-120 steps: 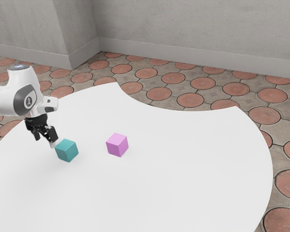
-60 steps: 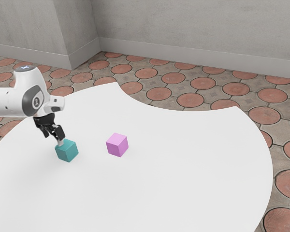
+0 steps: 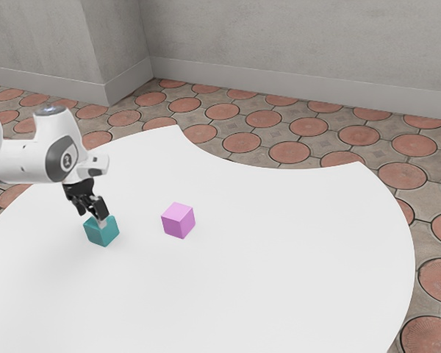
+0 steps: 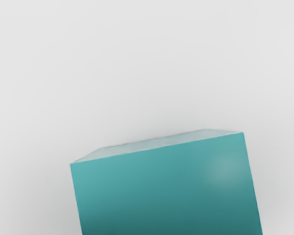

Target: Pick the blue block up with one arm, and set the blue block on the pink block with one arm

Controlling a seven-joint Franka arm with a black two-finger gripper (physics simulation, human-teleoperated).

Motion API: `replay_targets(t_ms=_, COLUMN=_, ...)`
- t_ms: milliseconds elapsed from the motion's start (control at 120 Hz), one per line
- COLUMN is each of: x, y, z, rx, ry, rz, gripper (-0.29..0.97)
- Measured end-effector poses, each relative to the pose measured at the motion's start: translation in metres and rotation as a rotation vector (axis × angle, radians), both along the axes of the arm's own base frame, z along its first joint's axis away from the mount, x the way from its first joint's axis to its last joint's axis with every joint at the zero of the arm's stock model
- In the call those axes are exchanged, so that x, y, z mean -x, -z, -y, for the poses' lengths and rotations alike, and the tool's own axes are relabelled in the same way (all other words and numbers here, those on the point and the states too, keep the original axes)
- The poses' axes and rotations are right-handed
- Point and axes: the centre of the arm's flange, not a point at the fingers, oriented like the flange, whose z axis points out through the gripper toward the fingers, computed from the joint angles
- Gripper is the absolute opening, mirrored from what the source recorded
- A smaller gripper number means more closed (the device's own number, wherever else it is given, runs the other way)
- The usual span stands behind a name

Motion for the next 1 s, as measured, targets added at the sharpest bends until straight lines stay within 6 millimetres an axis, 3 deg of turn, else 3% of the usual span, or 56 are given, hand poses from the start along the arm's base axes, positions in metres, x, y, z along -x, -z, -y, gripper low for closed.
replay_targets(t_ms=258, x=-0.008, y=0.012, z=-0.002, rx=0.012, ry=-0.004, rz=-0.006, gripper=0.68)
replay_targets(t_ms=383, x=-0.012, y=0.015, z=0.007, rx=0.018, ry=0.007, rz=-0.007, gripper=0.68)
replay_targets(t_ms=817, x=-0.011, y=0.030, z=0.007, rx=0.071, ry=-0.051, rz=-0.012, gripper=0.68)
replay_targets(t_ms=1000, x=-0.010, y=0.030, z=0.006, rx=0.079, ry=-0.067, rz=-0.008, gripper=0.55)
